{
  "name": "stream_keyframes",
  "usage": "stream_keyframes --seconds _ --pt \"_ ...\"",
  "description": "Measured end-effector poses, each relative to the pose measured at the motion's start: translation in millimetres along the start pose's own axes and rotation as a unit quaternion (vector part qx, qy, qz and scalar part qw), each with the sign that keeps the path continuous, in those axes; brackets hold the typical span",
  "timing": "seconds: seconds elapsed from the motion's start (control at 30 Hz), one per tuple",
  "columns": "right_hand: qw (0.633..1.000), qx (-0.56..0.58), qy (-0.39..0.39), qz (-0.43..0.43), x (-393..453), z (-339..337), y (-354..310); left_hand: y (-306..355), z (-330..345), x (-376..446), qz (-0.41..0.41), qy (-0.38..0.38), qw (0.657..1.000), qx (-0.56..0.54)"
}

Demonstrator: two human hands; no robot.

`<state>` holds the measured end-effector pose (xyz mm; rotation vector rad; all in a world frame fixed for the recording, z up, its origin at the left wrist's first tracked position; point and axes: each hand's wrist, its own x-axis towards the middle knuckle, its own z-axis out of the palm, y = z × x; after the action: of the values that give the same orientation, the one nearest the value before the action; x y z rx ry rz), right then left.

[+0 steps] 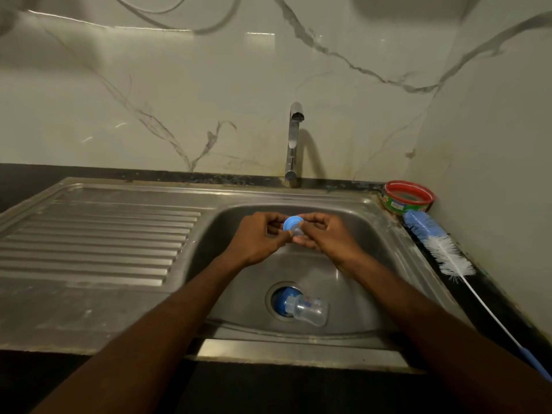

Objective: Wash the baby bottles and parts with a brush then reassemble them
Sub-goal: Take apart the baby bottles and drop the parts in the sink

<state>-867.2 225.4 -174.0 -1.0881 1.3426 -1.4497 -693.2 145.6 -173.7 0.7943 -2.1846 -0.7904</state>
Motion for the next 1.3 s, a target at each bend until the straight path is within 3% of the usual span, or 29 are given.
stream_keyframes --seconds 0.27,0.53,0.8,0.97,1.3 --pt "0.998 0.03 -0.045 0.038 1.4 3.4 -3.6 -1.9 7.8 4.8 -0.083 0.069 0.993 -0.055" --pt "0.997 -0.072 -0.036 -0.003 6.8 4.7 5.1 -5.3 9.5 5.8 -0.102 0.052 0.992 -0.051" --pt "0.99 -0.132 0.038 0.011 11.3 -5.2 9.9 -8.1 20.2 10.4 -0.055 -0.008 0.998 -0.016" --pt "0.967 -0.243 0.079 -0.02 8.7 2.1 9.1 -2.7 16.1 8.5 -0.017 0.016 0.999 0.044" --pt "0.968 -0.243 0.063 -0.025 0.7 7.8 3.3 -1.6 17.8 4.5 -0.017 0.036 0.998 0.055"
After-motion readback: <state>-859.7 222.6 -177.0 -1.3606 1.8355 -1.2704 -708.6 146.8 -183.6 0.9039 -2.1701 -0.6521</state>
